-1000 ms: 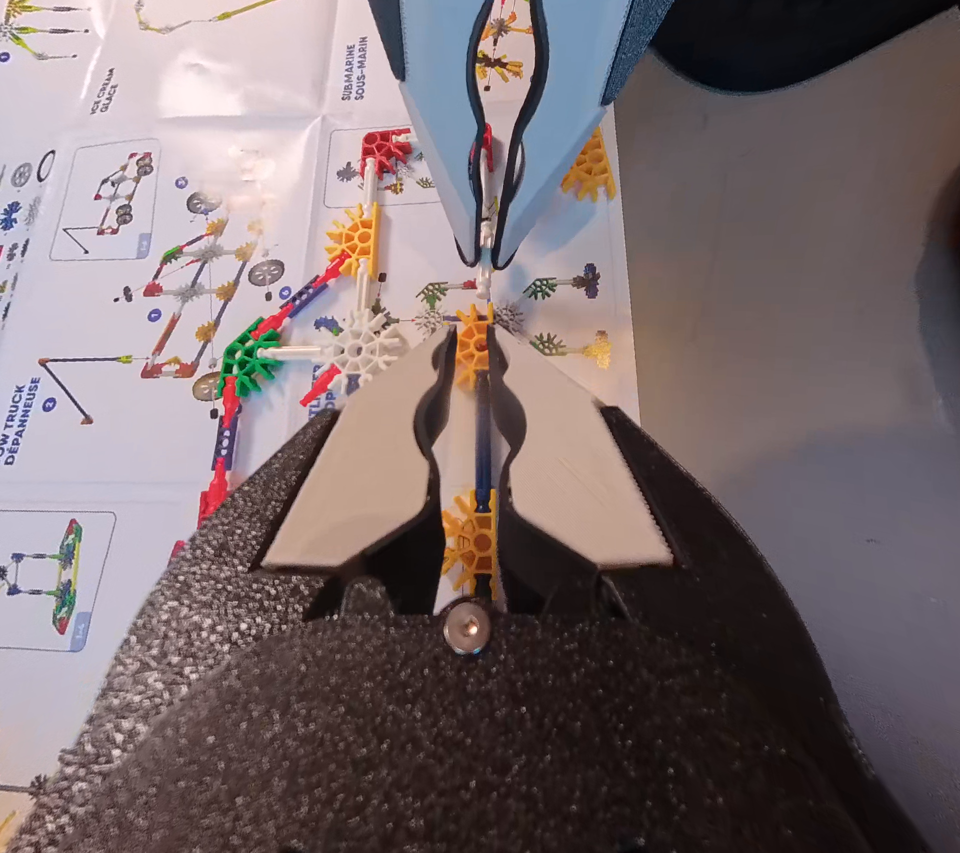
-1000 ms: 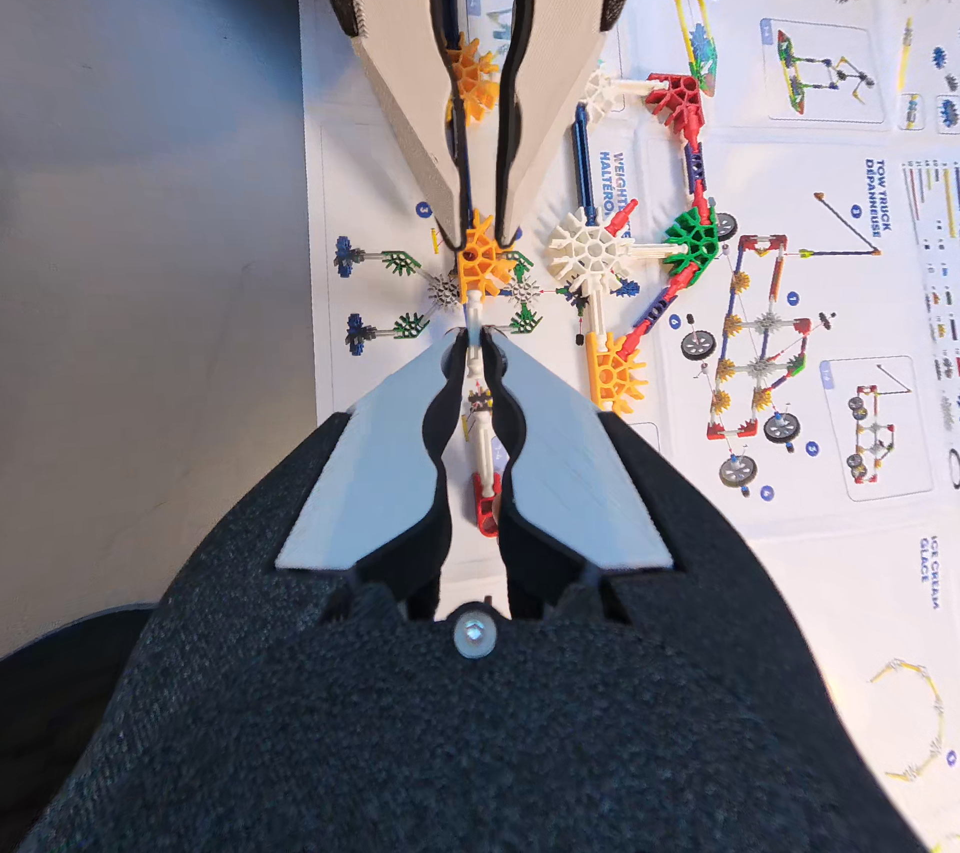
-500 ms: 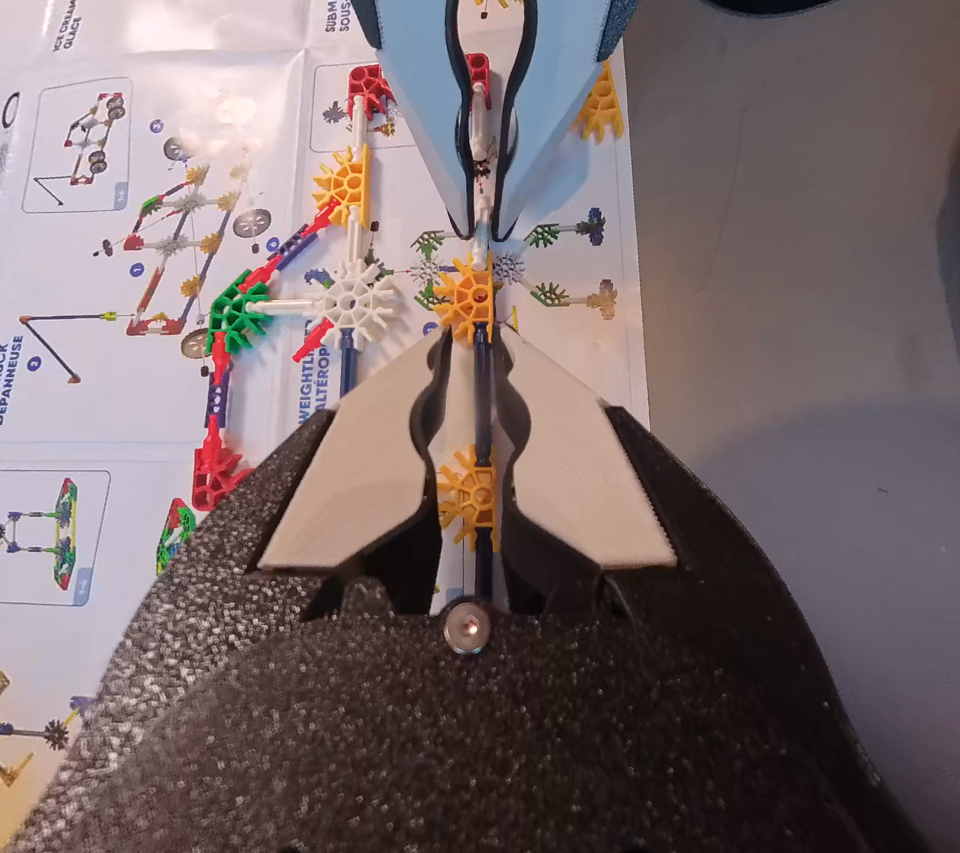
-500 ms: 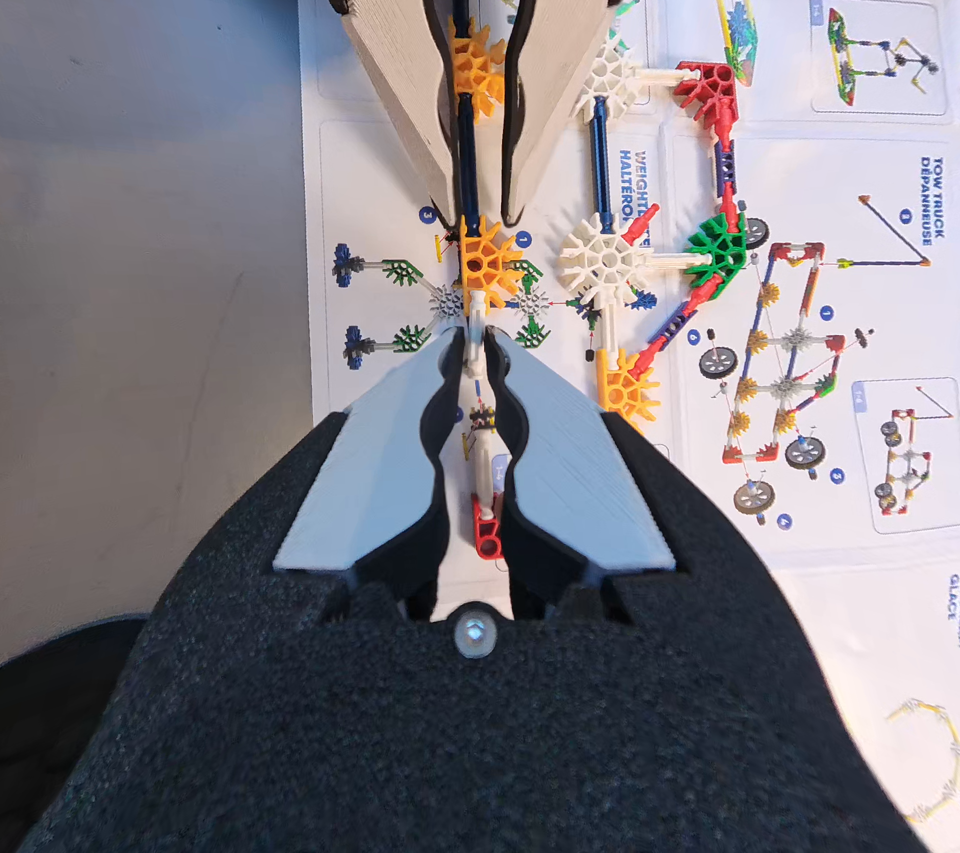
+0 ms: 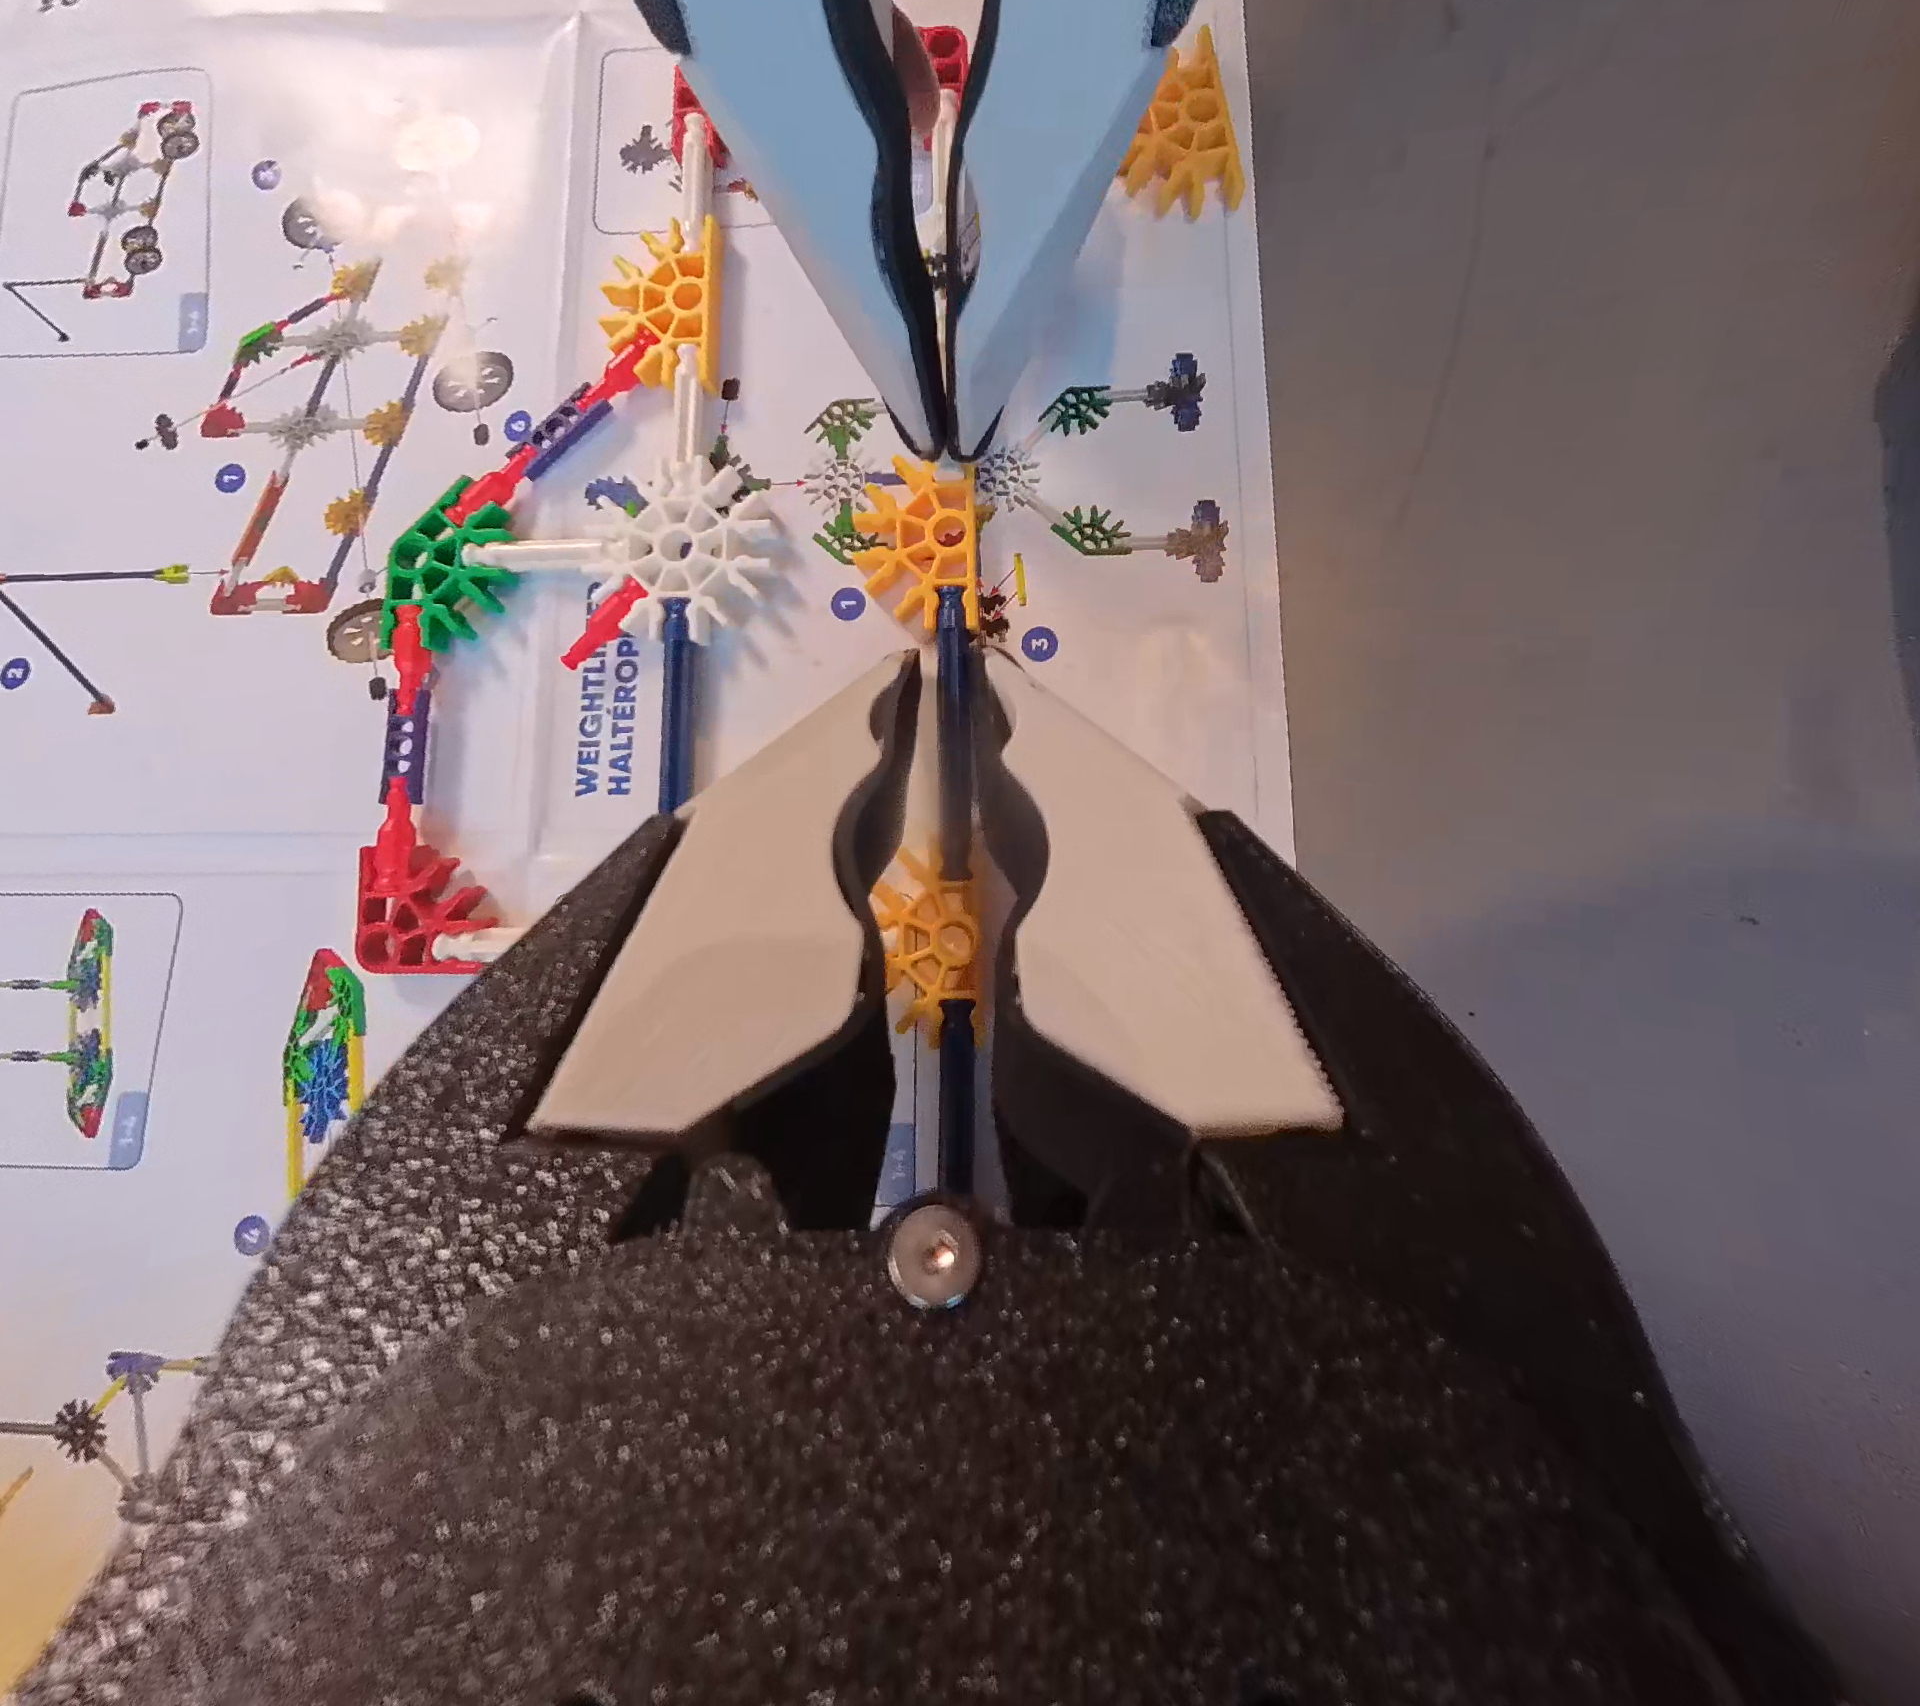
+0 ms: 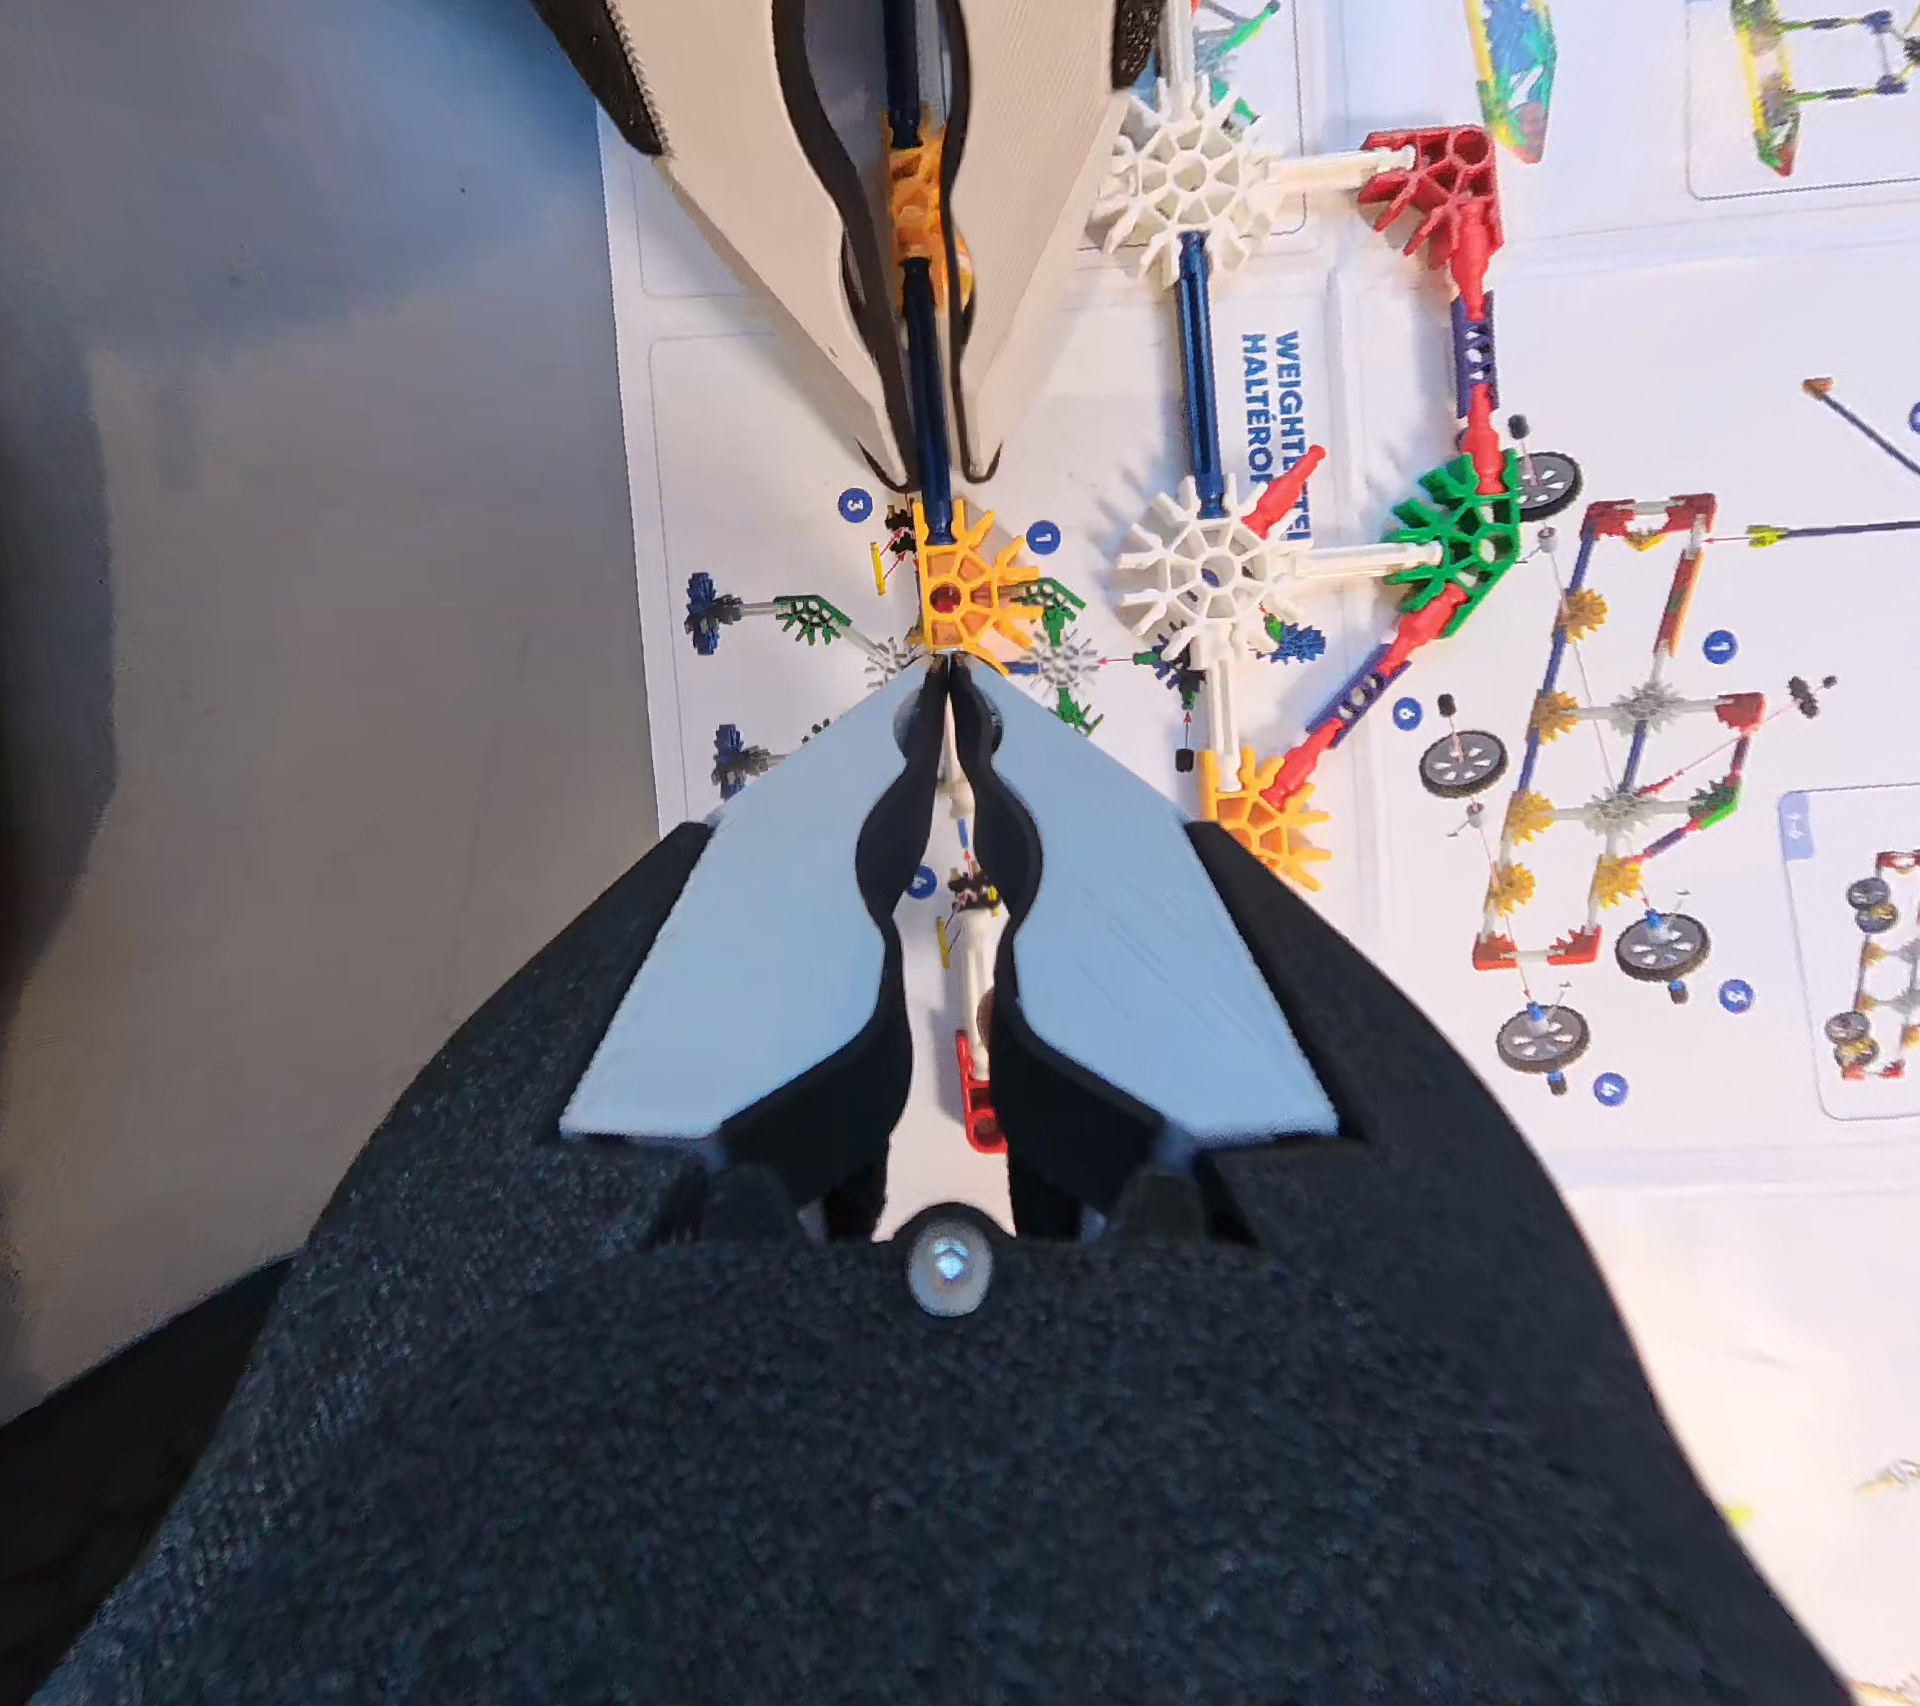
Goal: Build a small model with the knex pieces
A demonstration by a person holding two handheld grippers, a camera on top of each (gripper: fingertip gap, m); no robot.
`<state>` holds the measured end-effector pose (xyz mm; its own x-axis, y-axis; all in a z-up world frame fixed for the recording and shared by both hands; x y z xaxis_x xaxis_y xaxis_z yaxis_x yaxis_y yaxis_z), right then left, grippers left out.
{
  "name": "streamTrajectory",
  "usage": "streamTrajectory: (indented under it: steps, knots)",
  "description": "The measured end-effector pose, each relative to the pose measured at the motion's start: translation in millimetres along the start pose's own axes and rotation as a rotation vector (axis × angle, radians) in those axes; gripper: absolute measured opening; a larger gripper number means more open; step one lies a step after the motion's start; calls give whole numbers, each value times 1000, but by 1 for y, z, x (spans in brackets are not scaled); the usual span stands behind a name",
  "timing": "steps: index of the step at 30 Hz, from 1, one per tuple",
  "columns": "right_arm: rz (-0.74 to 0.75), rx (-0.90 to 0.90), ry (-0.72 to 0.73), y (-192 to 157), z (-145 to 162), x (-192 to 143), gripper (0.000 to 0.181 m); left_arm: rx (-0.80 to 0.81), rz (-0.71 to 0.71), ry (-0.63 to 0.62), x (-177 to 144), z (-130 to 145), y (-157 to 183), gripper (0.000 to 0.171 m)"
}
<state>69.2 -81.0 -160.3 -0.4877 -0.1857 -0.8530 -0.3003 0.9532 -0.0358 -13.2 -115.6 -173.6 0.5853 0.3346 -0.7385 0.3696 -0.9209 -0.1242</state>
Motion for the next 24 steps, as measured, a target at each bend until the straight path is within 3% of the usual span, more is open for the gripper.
streamTrajectory:
  steps: [11, 17, 20, 24]
  knots:
    - [-21, -1, -179, -1, -5, 4, 0, -18, 11, 25, 2, 0, 0, 3]
    - [-40, -24, -204, 0, -7, 5, 0, -36, 25, 42, 2, 1, -1, 3]
    - [-4, -39, -115, 0, -3, 3, 0, -21, 17, 44, 2, 1, 0, 3]
    - [-21, 55, 98, -6, 5, -21, 18, -5, 8, 42, 2, 1, 1, 3]
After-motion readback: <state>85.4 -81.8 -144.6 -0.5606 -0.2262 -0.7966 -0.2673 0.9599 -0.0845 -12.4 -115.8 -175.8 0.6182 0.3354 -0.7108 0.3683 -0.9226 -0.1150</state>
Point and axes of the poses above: each gripper's, where its closed fingertips meet, x out along the fingers, z out of its underside, y = z × x across the jaws, the point moved 5 cm from there along -x, back along the fingers, and after that the axes turned 3 degrees about -z, right-handed, at the moved point
